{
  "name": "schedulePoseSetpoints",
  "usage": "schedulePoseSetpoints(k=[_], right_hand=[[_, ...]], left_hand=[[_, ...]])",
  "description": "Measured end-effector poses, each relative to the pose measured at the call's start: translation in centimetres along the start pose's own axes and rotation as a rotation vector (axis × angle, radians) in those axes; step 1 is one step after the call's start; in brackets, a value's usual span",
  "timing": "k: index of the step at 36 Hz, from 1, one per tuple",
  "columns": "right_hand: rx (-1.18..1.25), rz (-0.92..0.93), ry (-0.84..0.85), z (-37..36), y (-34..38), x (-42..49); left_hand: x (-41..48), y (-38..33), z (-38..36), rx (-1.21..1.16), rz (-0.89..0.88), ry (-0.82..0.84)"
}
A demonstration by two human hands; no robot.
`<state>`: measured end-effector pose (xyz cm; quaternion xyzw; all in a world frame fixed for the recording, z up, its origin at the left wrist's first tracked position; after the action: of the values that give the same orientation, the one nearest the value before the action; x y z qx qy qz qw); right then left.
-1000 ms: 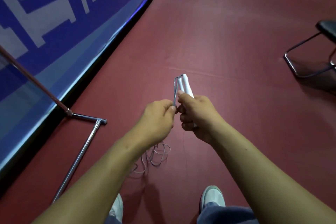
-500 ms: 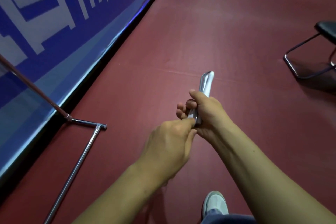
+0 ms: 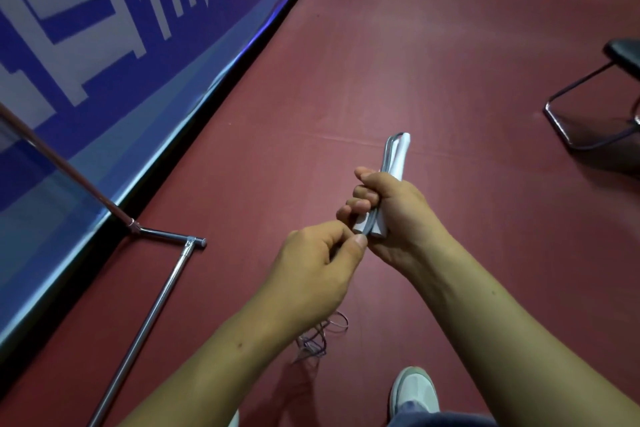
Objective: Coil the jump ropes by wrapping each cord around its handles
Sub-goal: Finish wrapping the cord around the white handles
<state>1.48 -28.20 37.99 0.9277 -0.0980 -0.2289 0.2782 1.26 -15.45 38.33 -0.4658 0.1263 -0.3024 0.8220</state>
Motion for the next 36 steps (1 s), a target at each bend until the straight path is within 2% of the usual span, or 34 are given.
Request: schedulePoseSetpoints(k=[5, 10, 14, 17, 21, 27, 31, 36], right_hand=[[-0.067, -0.012, 0.029, -0.2, 0.2, -0.6], [0.073, -0.13, 0.051, -0.7, 0.5, -1.3], [0.116, -0.153, 0.066, -0.8, 0.3, -1.6], [0.1, -0.11, 0.103, -1.2, 0.3, -1.7], [0.117, -0.036, 0.038, -1.0, 0.8, -1.4], [-0.243, 0.228, 0.006, -0.7, 1.7, -1.3], [-0.302, 0.355, 0.073, -1.2, 2.1, -1.8], [-0.4, 0.421, 0.127, -1.6, 2.4, -2.0]], left_hand=[[0.0, -0.1, 0.5, 0.052, -0.087, -0.034], [0.6, 0.1, 1.7, 0.071, -0.171, -0.117], [1.1, 0.4, 2.3, 0.144, -0.212, -0.219], [1.0, 0.5, 1.8, 0.261, -0.27, -0.291], [-0.1, -0.5, -0.9, 0.306, -0.279, -0.225], [-0.2, -1.3, -2.6, 0.198, -0.101, -0.116], [-0.2, -1.5, -1.9, -0.036, 0.093, -0.044], [0.2, -0.7, -1.5, -0.295, 0.258, -0.019]])
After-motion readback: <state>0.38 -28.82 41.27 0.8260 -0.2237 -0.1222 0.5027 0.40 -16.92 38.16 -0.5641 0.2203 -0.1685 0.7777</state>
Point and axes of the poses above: each hand's wrist, its own x-axis towards the middle knuckle, its own z-axis out of the back of the hand, y = z × x, the point moved 5 cm from there along x, towards the middle knuckle, and after that the axes turned 8 degrees about x, right-handed, at the moved point
